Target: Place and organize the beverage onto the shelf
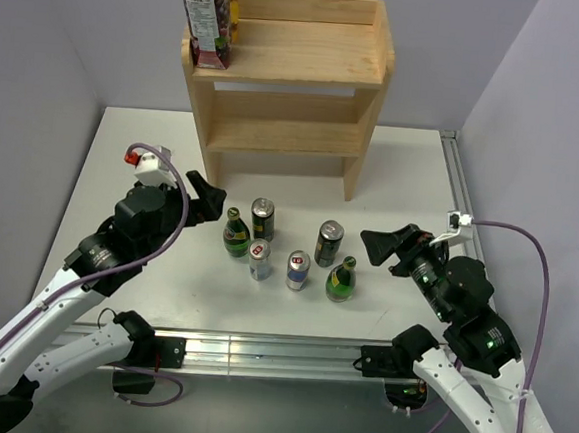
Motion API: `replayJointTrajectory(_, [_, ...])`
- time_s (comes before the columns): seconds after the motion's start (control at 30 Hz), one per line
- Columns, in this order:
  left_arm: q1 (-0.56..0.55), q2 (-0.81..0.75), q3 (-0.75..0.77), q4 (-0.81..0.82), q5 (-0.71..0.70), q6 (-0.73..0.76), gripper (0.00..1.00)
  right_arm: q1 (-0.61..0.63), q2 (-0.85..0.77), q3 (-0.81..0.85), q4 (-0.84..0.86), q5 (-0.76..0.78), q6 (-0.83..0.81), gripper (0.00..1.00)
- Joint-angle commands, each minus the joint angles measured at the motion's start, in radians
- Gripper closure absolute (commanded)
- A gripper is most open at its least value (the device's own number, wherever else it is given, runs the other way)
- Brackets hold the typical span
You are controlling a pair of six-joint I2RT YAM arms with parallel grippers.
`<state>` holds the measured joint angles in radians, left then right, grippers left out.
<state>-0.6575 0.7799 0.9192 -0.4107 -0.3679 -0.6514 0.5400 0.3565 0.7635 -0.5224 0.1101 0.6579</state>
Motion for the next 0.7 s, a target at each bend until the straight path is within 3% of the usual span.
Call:
replayJointTrajectory(0.0, [-0.01, -0.034, 0.007, -0.072, -0.052, -0.01, 0.01, 0.008, 0.001, -0.02, -0.164, 0.063, 0.084, 0.0])
replayJointTrajectory(0.3, [-0.013, -0.073, -0.016, -0.088, -0.066, -0.02, 0.04, 0.009, 0.035, -0.013, -0.453, 0.218, 0.285, 0.0])
replayJointTrajectory(0.5, [-0.019, -0.093, -0.023, -0.083, -0.071, -0.025, 0.04, 0.018, 0.049, -0.064, -0.45, 0.11, 0.313, 0.0])
replayJointTrajectory(0.67, [-0.021, -0.099, -0.034, -0.066, -0.066, -0.027, 0.05, 0.101, 0.061, -0.131, -0.383, 0.046, 0.322, 0.0])
